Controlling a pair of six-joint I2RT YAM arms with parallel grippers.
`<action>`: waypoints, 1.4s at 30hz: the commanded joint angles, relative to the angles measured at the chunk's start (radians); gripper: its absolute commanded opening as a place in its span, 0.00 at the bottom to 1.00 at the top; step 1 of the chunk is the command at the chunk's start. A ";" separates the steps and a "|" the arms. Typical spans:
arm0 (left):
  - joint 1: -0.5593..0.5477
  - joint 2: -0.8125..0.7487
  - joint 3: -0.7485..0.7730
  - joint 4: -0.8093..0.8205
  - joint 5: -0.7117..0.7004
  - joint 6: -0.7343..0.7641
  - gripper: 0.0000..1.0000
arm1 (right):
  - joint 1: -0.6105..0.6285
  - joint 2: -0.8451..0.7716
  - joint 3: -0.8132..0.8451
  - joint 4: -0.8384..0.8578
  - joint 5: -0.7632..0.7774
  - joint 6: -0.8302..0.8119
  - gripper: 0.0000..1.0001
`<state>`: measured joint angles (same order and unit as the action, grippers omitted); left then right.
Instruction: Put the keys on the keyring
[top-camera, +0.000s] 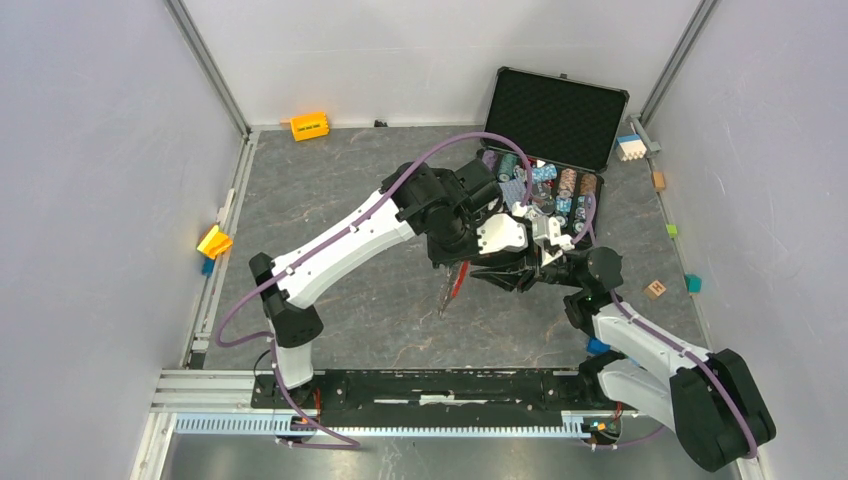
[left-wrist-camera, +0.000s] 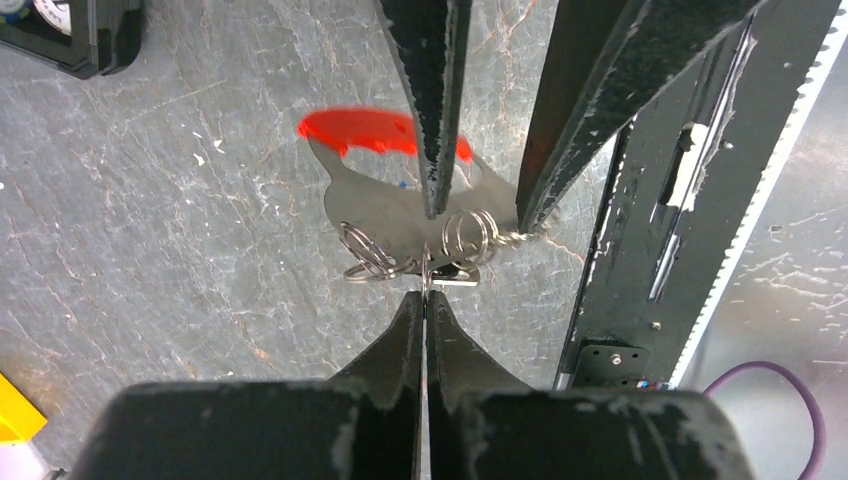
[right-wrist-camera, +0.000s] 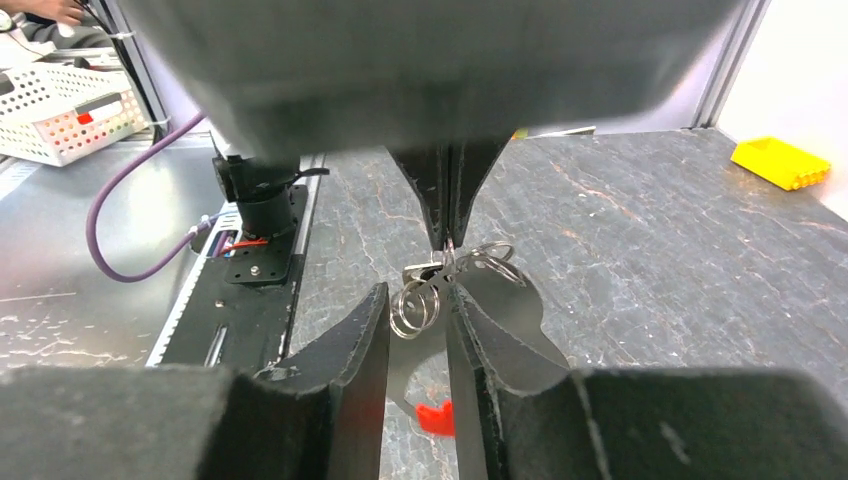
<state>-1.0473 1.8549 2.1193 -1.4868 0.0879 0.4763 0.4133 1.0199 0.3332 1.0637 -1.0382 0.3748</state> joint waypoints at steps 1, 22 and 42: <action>-0.008 -0.010 0.062 -0.014 0.054 -0.038 0.02 | 0.014 0.017 -0.018 0.128 -0.002 0.054 0.30; -0.007 -0.089 -0.071 0.098 0.183 0.036 0.02 | 0.048 0.032 -0.020 0.160 -0.019 0.053 0.29; -0.007 -0.178 -0.190 0.200 0.187 0.141 0.02 | 0.073 0.012 -0.011 0.135 -0.049 0.019 0.28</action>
<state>-1.0508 1.7321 1.9446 -1.3472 0.2474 0.5632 0.4770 1.0599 0.3134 1.1721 -1.0691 0.4198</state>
